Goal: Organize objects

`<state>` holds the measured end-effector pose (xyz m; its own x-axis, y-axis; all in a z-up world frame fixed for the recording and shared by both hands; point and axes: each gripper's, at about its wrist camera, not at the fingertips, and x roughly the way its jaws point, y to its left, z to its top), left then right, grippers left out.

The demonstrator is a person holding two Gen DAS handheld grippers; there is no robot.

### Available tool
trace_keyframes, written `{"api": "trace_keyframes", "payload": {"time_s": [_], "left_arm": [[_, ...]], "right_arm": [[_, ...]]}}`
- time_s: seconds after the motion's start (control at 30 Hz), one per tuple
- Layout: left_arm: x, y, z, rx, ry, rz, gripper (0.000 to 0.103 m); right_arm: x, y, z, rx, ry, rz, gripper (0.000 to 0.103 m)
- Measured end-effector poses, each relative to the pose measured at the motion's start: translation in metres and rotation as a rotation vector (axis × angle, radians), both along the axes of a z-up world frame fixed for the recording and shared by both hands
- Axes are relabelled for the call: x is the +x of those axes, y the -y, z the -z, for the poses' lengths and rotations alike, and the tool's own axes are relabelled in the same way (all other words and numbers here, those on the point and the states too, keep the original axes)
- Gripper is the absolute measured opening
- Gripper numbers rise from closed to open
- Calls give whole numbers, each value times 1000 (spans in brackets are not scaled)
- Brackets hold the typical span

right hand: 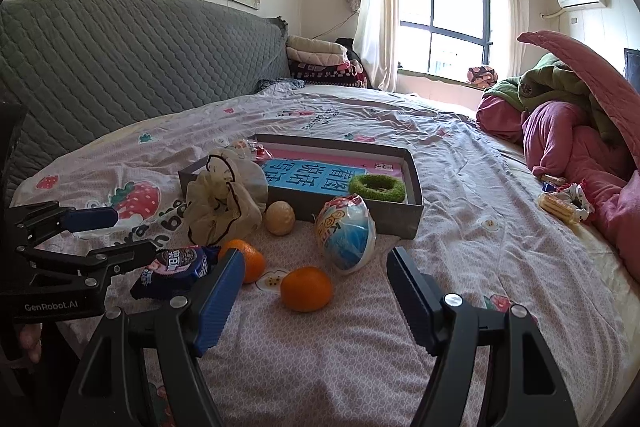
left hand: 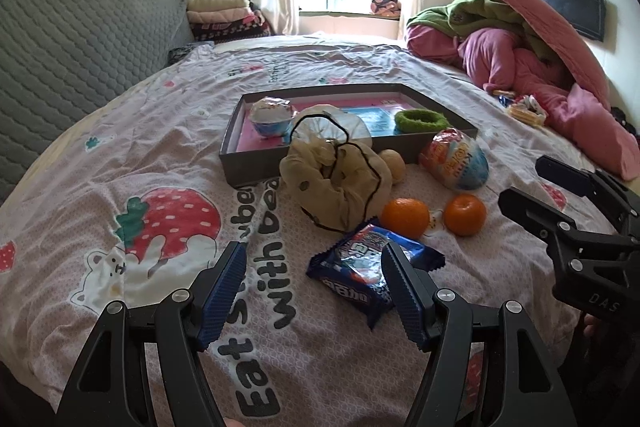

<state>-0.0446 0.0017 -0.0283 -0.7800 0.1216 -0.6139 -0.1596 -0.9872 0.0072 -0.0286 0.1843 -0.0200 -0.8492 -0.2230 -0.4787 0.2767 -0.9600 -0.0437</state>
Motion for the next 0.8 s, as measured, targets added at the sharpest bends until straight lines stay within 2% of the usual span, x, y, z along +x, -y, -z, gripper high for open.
{"api": "trace_keyframes", "payload": {"time_s": [0.27,0.8], "left_arm": [[7,-8,1,-8,7,54,72],[8,-13,13,-38,42,96,71]], "right_arm": [[1,-1,3,0,18,-3,73],[0,-1,8,-10,53,-6,73]]}}
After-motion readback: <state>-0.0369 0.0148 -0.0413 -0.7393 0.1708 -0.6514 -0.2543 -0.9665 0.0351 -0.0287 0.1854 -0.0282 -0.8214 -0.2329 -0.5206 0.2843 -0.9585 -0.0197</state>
